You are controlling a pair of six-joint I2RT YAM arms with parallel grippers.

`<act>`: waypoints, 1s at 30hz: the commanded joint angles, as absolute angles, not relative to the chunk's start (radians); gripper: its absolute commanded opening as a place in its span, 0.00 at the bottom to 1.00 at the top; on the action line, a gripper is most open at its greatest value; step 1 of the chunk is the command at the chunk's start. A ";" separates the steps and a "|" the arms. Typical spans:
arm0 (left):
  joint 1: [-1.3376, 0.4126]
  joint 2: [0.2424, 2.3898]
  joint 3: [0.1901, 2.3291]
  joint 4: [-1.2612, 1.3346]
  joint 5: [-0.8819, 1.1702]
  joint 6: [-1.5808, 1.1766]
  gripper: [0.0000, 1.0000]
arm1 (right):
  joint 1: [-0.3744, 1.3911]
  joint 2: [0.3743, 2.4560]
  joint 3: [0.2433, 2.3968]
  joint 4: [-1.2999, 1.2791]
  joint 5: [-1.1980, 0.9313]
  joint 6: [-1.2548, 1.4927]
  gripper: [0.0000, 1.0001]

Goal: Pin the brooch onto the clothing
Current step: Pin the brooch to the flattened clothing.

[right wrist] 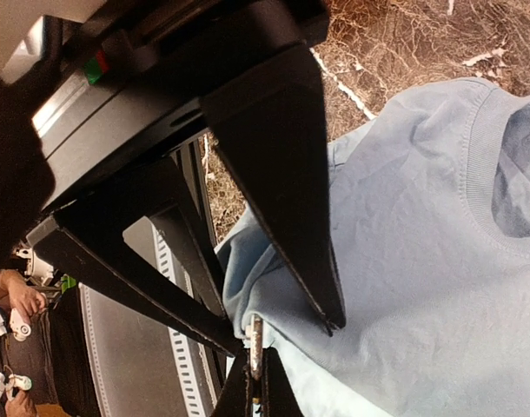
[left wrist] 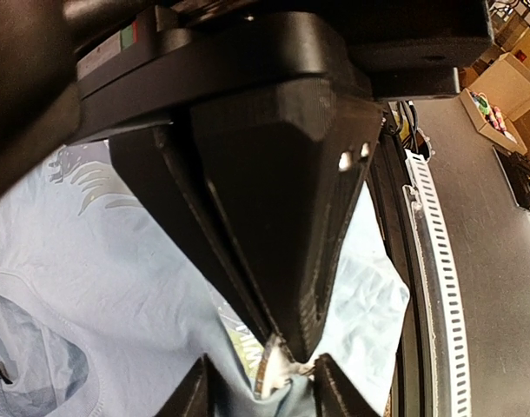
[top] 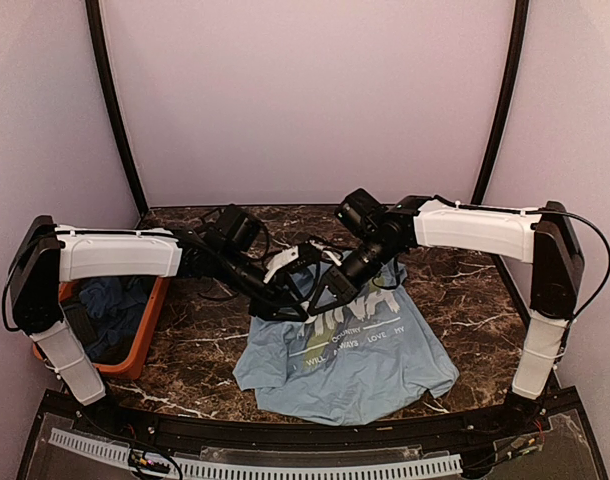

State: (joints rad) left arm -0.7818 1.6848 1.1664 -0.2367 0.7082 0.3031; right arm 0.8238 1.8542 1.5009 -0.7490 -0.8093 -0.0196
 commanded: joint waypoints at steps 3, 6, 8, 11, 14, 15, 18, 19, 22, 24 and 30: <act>-0.773 1.691 1.169 -0.219 0.607 0.291 0.43 | 0.844 1.813 1.506 -0.696 -0.979 -0.026 0.00; -0.773 1.693 1.169 -0.221 0.601 0.293 0.34 | 0.844 1.812 1.506 -0.697 -0.974 -0.026 0.00; -0.773 1.691 1.170 -0.221 0.599 0.293 0.31 | 0.843 1.812 1.505 -0.698 -0.971 -0.026 0.00; -0.773 1.688 1.169 -0.222 0.599 0.296 0.29 | 0.842 1.809 1.500 -0.698 -0.970 -0.028 0.00; -0.772 1.684 1.168 -0.224 0.609 0.301 0.31 | 0.842 1.808 1.494 -0.699 -0.969 -0.029 0.00; -0.772 1.682 1.167 -0.224 0.612 0.302 0.30 | 0.842 1.808 1.493 -0.700 -0.967 -0.029 0.00; -0.771 1.680 1.167 -0.225 0.632 0.307 0.22 | 0.842 1.809 1.491 -0.704 -0.962 -0.033 0.00; -0.771 1.680 1.166 -0.225 0.636 0.307 0.17 | 0.842 1.809 1.491 -0.707 -0.960 -0.038 0.00; -0.769 1.682 1.167 -0.225 0.666 0.306 0.23 | 0.842 1.809 1.491 -0.719 -0.943 -0.051 0.00; -0.769 1.684 1.169 -0.228 0.696 0.308 0.39 | 0.841 1.810 1.493 -0.720 -0.940 -0.053 0.00; -0.770 1.677 1.165 -0.232 0.755 0.318 0.52 | 0.832 1.812 1.496 -0.718 -0.935 -0.048 0.00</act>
State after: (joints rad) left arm -0.7826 1.6848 1.1664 -0.2298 0.7460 0.3145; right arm 0.8173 1.8538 1.4902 -0.7395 -0.8539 -0.0357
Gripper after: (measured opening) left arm 0.508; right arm 0.009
